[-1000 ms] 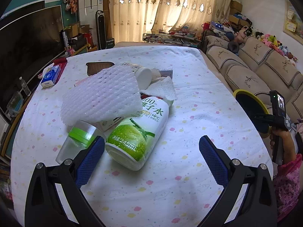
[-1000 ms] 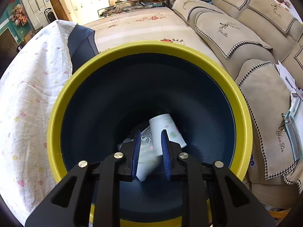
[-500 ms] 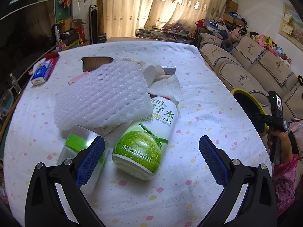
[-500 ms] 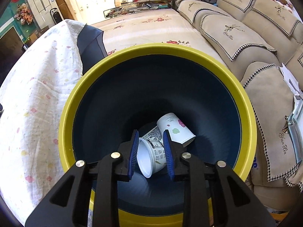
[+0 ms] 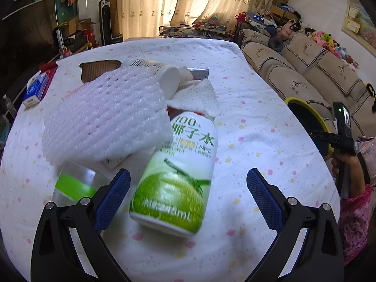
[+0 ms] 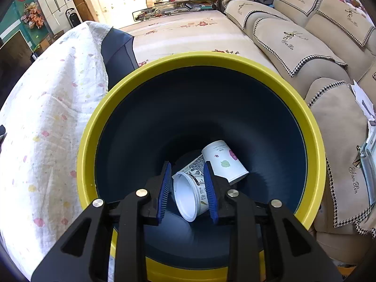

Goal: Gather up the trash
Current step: 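Grasp the coconut water bottle with the left gripper and lift it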

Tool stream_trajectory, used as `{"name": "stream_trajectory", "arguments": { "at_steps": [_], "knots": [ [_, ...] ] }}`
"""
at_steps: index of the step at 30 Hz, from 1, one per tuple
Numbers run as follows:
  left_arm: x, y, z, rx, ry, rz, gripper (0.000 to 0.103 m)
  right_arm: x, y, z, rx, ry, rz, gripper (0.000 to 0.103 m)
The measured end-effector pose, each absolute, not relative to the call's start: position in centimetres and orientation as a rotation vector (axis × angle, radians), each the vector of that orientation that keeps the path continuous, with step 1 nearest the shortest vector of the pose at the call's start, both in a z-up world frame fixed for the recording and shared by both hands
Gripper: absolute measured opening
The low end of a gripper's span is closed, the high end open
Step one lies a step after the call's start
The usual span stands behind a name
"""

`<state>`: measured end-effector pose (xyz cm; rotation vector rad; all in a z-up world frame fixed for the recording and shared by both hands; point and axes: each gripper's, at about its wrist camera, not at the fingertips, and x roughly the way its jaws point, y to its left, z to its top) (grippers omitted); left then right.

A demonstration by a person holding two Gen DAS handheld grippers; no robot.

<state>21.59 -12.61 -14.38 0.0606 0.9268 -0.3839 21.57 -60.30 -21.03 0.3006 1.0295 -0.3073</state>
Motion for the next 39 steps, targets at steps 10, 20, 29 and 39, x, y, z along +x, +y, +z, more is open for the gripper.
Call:
{"name": "stream_trajectory", "arguments": {
  "at_steps": [10, 20, 29, 39],
  "knots": [
    [23.4, -14.1, -14.5, 0.134, 0.909, -0.356, 0.085, 21.6, -60.4, -21.1, 0.302, 1.031, -0.304, 0.028],
    [23.6, -14.5, -14.6, 0.162, 0.932, -0.364, 0.053, 21.5, -60.3, -21.5, 0.306, 1.037, -0.294, 0.028],
    [21.7, -14.8, -14.6, 0.187, 0.941, -0.389, 0.053, 21.3, -59.9, -21.8, 0.298, 1.046, -0.283, 0.028],
    [20.1, -14.4, -13.6, 0.167, 0.923, -0.402, 0.053, 20.5, -59.8, -21.1, 0.3, 1.028, -0.269, 0.028]
  ]
}}
